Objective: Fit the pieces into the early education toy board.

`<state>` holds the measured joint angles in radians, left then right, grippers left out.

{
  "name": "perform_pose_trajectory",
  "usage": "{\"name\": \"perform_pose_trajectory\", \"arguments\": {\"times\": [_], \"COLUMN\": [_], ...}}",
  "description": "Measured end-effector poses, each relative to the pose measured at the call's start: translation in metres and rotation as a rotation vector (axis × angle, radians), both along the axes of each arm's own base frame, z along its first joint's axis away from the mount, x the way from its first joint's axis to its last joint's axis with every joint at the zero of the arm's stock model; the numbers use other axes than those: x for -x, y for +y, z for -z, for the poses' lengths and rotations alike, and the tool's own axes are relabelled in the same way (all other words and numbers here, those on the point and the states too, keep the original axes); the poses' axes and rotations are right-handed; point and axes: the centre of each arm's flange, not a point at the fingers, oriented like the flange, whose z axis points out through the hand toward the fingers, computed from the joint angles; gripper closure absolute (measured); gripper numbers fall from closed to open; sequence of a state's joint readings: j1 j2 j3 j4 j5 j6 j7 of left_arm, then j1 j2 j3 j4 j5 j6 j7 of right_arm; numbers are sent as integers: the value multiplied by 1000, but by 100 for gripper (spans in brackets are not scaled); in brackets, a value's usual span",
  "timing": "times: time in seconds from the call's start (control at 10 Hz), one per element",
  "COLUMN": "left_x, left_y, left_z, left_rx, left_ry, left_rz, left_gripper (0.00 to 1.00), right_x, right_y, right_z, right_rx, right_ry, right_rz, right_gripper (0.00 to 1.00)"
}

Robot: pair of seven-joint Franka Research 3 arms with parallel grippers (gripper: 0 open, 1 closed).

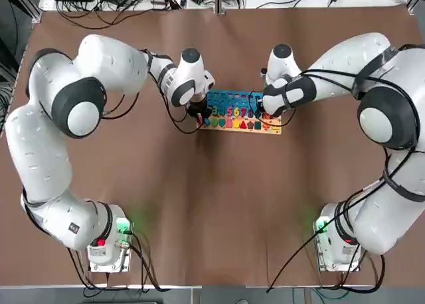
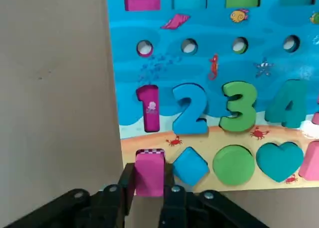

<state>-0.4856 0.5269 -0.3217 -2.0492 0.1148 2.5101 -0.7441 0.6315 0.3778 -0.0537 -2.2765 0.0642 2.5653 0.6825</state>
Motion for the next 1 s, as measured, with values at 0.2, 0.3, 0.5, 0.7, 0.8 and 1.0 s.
{"name": "perform_pose_trajectory", "arguments": {"times": [0.2,0.3,0.5,0.7,0.8,1.0], "left_x": [0,-1,-1,-2,-3,-6], "left_y": [0,0,0,-1,-1,-3], "left_z": [0,0,0,0,-1,0], "left_rx": [1,1,1,11,14,20], "left_ry": [-1,-2,-2,-9,-12,-14], "left_rz": [-3,-10,-23,-26,-27,-31], "left_gripper": [74,74,74,74,74,74], "right_x": [0,0,0,0,0,-1], "right_y": [0,0,0,0,-1,0], "right_z": [0,0,0,0,0,-1], "right_rx": [1,2,3,4,4,0], "right_ry": [2,4,6,8,8,8], "right_rz": [2,3,5,8,11,19], "right_gripper": [55,54,52,48,48,48]}}
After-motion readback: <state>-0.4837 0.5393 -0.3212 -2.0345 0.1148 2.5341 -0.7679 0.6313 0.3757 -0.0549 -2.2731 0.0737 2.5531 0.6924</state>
